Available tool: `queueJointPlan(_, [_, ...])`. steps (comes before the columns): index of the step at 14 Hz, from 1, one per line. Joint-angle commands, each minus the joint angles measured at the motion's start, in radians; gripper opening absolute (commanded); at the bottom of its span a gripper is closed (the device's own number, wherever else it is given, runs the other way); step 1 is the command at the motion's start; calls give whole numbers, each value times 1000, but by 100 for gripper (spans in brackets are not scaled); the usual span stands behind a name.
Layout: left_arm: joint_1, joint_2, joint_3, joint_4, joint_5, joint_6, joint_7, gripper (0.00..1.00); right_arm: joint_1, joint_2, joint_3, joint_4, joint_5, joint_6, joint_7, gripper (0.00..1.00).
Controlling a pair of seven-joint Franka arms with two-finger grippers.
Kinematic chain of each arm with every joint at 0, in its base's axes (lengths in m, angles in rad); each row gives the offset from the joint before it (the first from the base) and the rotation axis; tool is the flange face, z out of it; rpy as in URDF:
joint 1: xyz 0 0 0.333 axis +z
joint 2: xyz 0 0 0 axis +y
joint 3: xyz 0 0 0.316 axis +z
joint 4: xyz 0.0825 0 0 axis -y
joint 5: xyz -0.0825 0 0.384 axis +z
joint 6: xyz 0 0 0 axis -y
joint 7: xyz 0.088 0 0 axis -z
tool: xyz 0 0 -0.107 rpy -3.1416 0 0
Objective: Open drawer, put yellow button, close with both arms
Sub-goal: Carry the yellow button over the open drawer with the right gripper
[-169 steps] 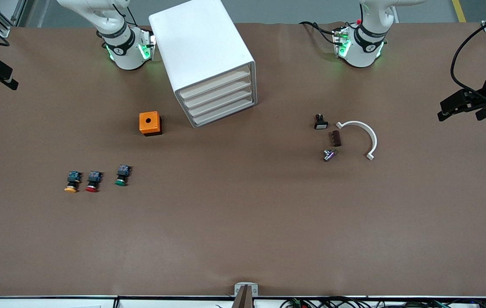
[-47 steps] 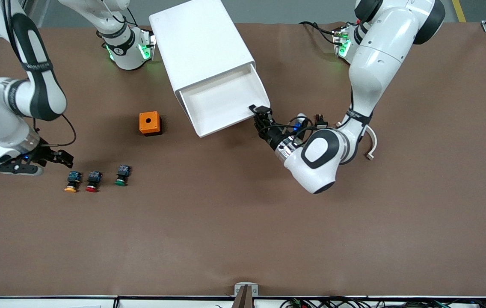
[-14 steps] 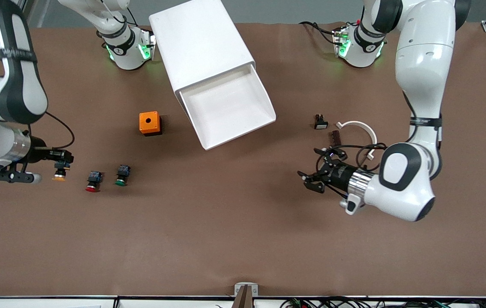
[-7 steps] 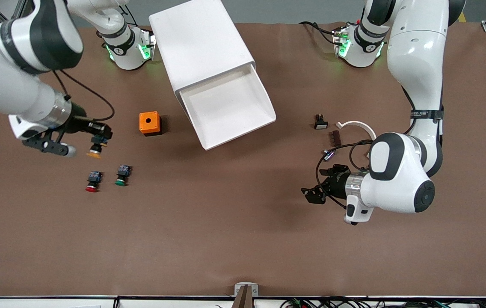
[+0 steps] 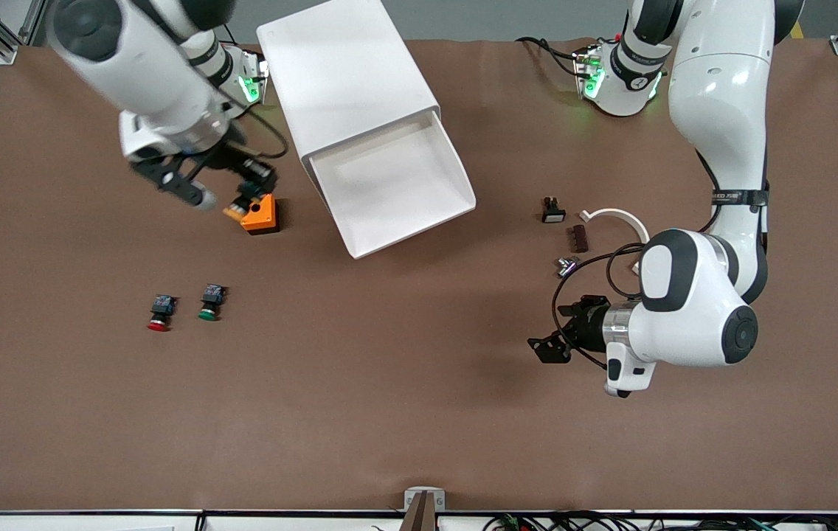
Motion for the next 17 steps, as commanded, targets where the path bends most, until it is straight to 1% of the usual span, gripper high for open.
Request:
queueJointPlan(1, [-6, -15, 7, -18, 18, 11, 20, 100, 107, -10, -15, -10, 6, 34, 177, 0])
queueJointPlan(4, [-5, -15, 7, -19, 18, 11, 20, 100, 215, 11, -16, -11, -4, 106, 310, 0])
queueJointPlan(7, [-8, -12, 7, -24, 18, 13, 37, 100, 298, 79, -16, -7, -49, 190, 315, 0])
queueJointPlan(10, [-12, -10, 7, -26, 21, 24, 37, 100, 333, 137, -16, -4, -57, 258, 324, 0])
queueJointPlan(12, [-17, -9, 7, -27, 26, 30, 38, 100, 353, 191, -16, 36, -80, 258, 341, 0])
queueJointPlan(15, [-22, -10, 5, -29, 46, 34, 37, 100, 388, 252, -16, 65, -104, 262, 398, 0])
queueJointPlan(17, [-46, -19, 5, -29, 70, 62, 37, 100, 410, 286, -16, 73, -106, 284, 442, 0])
